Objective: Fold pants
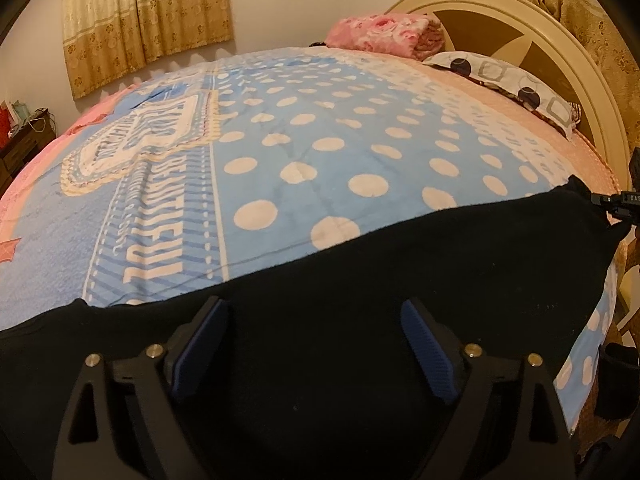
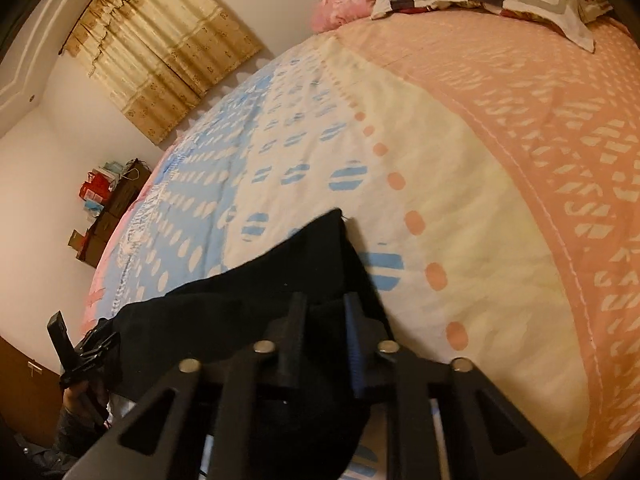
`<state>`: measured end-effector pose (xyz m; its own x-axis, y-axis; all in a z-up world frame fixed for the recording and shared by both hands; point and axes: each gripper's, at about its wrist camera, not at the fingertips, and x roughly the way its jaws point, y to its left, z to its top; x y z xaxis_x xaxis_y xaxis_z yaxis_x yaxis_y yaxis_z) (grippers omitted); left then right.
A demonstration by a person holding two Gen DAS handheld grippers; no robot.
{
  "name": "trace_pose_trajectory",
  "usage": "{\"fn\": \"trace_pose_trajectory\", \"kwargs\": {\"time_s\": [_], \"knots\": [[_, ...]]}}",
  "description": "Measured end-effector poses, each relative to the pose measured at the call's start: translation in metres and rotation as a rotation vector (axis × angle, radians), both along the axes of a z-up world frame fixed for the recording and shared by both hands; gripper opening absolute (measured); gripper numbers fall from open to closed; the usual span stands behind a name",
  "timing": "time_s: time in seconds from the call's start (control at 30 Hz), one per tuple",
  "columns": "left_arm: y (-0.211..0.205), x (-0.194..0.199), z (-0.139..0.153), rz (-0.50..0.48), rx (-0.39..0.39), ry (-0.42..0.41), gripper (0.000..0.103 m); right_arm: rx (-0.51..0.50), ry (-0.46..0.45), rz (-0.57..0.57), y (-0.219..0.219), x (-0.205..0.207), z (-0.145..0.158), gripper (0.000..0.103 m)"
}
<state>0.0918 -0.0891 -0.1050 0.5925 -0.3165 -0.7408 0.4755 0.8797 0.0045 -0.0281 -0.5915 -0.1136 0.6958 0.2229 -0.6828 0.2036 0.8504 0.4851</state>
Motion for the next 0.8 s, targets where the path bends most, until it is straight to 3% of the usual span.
{"fn": "trace_pose_trajectory", "kwargs": {"time_s": [0.3, 0.8], "knots": [[0.000, -0.001, -0.002, -0.001, -0.005, -0.014, 0.094, -0.110, -0.118, -0.006, 0.008, -0.001, 0.044, 0.010], [0.000, -0.004, -0.003, 0.024, -0.018, -0.043, 0.096, -0.131, -0.120, -0.048, -0.005, 0.021, 0.035, 0.010]]}}
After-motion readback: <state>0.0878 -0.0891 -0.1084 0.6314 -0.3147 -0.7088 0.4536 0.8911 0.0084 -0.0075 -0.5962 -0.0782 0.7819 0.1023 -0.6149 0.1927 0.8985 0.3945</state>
